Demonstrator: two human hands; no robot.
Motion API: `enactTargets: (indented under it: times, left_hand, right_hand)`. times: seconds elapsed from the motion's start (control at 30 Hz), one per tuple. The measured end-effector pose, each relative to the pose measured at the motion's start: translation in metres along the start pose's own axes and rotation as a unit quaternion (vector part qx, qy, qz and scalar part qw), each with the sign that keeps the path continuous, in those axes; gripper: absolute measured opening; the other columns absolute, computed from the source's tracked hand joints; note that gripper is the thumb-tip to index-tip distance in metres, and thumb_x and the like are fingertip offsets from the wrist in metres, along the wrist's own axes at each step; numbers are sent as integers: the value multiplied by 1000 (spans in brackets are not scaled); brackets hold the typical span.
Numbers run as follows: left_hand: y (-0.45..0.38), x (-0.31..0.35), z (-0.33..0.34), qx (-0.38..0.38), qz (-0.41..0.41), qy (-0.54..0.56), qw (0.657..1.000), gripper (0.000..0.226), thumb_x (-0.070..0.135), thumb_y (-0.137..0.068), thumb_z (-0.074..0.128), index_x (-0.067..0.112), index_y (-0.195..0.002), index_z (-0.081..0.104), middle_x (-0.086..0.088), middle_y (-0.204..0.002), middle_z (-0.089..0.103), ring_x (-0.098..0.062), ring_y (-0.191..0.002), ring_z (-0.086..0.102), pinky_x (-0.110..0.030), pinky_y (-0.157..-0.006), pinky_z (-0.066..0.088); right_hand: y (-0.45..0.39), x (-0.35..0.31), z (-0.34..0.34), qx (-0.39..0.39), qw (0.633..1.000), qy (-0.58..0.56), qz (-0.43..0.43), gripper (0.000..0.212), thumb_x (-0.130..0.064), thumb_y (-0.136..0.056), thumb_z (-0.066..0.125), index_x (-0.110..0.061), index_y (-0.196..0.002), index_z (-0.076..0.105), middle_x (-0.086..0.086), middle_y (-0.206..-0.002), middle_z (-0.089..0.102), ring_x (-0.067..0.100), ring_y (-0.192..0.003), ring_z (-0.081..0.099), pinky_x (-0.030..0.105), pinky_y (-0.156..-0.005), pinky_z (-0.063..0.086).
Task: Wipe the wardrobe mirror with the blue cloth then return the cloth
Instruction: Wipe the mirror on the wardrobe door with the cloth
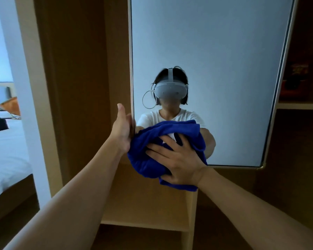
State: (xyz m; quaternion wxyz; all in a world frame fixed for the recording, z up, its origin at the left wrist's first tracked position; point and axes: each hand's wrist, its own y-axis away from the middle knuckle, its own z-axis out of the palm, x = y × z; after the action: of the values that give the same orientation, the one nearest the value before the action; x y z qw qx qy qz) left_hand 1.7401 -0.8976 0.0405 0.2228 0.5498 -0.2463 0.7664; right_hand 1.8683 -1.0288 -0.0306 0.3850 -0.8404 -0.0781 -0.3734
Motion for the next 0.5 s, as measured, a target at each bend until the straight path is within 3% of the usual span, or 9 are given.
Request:
enactTargets:
  times: [0.03, 0.17, 0.23, 0.3, 0.33, 0.37, 0.4, 0.43, 0.5]
  left_hand:
    - [2, 1, -1, -26, -10, 6, 1000, 92, 74, -87, 14, 4, -143, 33, -24, -140, 42, -35, -117, 55, -38, -96, 44]
    - [-1, 2, -4, -88, -18, -10, 996, 95, 79, -82, 5, 15, -133, 53, -18, -128, 59, -30, -110, 61, -39, -98, 44]
    - [-2, 3, -5, -69, -22, -48, 996, 96, 81, -81, 11, 13, -142, 39, -21, -139, 44, -37, -126, 45, -44, -110, 32]
    - [-1, 3, -1, -47, -19, -97, 994, 103, 83, -78, 19, 3, -142, 32, -25, -143, 36, -43, -132, 35, -48, -111, 28]
    - [-2, 2, 0, -28, -6, -113, 993, 104, 82, -79, 21, -4, -132, 45, -30, -132, 48, -45, -123, 45, -46, -105, 36]
    - [-2, 0, 3, -6, 17, -118, 993, 98, 79, -81, 21, -6, -106, 62, -31, -103, 61, -42, -100, 59, -39, -90, 46]
    - [-4, -1, 7, 22, 39, -113, 993, 87, 78, -83, 22, 1, -76, 63, -22, -72, 59, -32, -70, 58, -32, -70, 47]
    - [-2, -1, 13, 53, 49, -99, 992, 78, 77, -84, 22, 9, -65, 57, -10, -59, 50, -22, -54, 48, -29, -57, 41]
    - [-4, -3, 20, 98, 62, -84, 990, 74, 74, -86, 21, 13, -88, 62, -1, -60, 51, -15, -50, 47, -28, -50, 39]
  right_hand:
    - [-2, 3, -1, -1, 1000, 1, -3, 72, -55, -74, 62, -21, -136, 49, -2, -143, 47, 29, -136, 29, 57, -107, 15]
    - [-3, -1, 0, -15, 1000, 3, 15, 76, -56, -73, 64, -21, -139, 47, -1, -146, 44, 31, -137, 27, 58, -107, 14]
    - [-1, -15, 7, -37, 999, 21, 19, 82, -55, -72, 66, -21, -142, 40, 0, -149, 38, 33, -138, 23, 59, -105, 16]
    - [2, -28, 14, -65, 996, 49, 27, 83, -45, -76, 67, -21, -146, 30, 2, -153, 29, 34, -139, 19, 60, -103, 19]
    - [3, -32, 17, -70, 995, 63, 33, 82, -37, -78, 67, -21, -147, 27, 3, -153, 26, 34, -139, 18, 59, -102, 21]
    - [4, -33, 18, -68, 994, 76, 34, 80, -30, -79, 65, -21, -148, 25, 4, -154, 25, 34, -139, 18, 59, -102, 21]
    - [5, -33, 19, -59, 994, 88, 27, 76, -25, -81, 61, -21, -147, 25, 4, -153, 25, 35, -139, 19, 59, -102, 21]
    - [8, -31, 21, -47, 994, 100, 15, 70, -22, -83, 55, -20, -147, 26, 4, -153, 27, 35, -138, 21, 59, -102, 21]
    - [20, -22, 23, -32, 992, 119, -11, 61, -18, -87, 44, -21, -146, 30, 3, -151, 33, 34, -137, 25, 57, -103, 23]
